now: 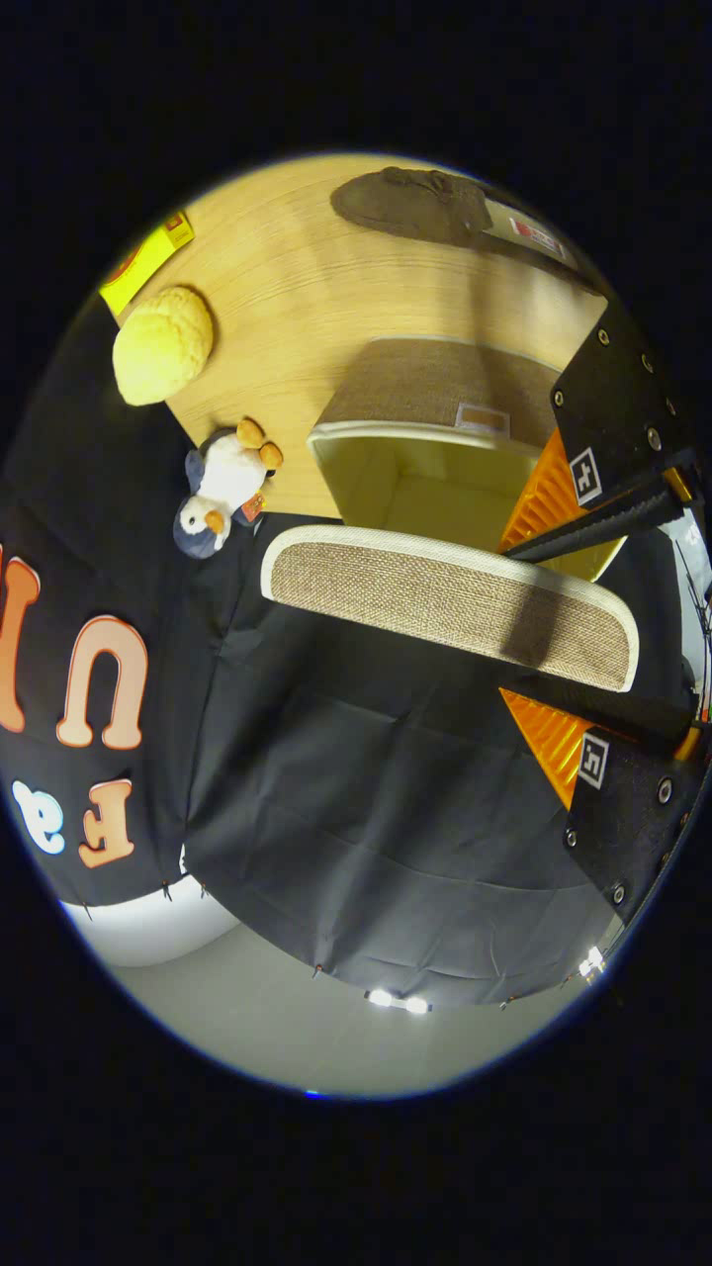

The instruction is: Open the storage box then place both shoes into the box .Put the left shoe in first, then the right shoe, with the right side of both shoes facing outward in a uniform manner.

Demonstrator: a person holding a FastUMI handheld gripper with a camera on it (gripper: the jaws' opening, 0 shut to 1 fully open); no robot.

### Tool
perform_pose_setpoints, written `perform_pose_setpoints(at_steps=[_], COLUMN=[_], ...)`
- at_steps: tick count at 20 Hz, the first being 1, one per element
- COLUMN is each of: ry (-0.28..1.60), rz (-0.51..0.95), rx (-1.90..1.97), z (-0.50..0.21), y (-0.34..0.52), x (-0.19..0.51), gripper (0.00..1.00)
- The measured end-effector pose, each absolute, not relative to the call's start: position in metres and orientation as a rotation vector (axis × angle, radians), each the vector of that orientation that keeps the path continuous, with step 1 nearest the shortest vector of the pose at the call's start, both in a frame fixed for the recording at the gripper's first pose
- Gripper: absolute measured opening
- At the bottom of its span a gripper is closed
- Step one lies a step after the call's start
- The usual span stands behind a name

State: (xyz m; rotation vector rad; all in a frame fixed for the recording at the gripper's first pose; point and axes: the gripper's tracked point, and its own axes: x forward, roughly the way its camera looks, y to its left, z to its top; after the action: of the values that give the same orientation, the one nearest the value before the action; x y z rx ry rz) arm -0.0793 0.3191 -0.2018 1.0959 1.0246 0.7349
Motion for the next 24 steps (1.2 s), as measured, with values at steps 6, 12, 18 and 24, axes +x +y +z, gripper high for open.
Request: perform_pose_setpoints(at_steps=[6, 12, 18, 24], ry=[1.010, 0.981, 0.953, 0.943], rz=[0.856, 0.923, 0.948, 0.931], rx=[1.135, 1.042, 0.974, 0.918], z=[-0.159, -0.141, -0.126, -0.128], y=[0.347, 0.398, 0.452, 0.499], x=[-0.079, -0.073, -0.056, -0.040], gripper=[0.52, 0.22, 0.19, 0.48])
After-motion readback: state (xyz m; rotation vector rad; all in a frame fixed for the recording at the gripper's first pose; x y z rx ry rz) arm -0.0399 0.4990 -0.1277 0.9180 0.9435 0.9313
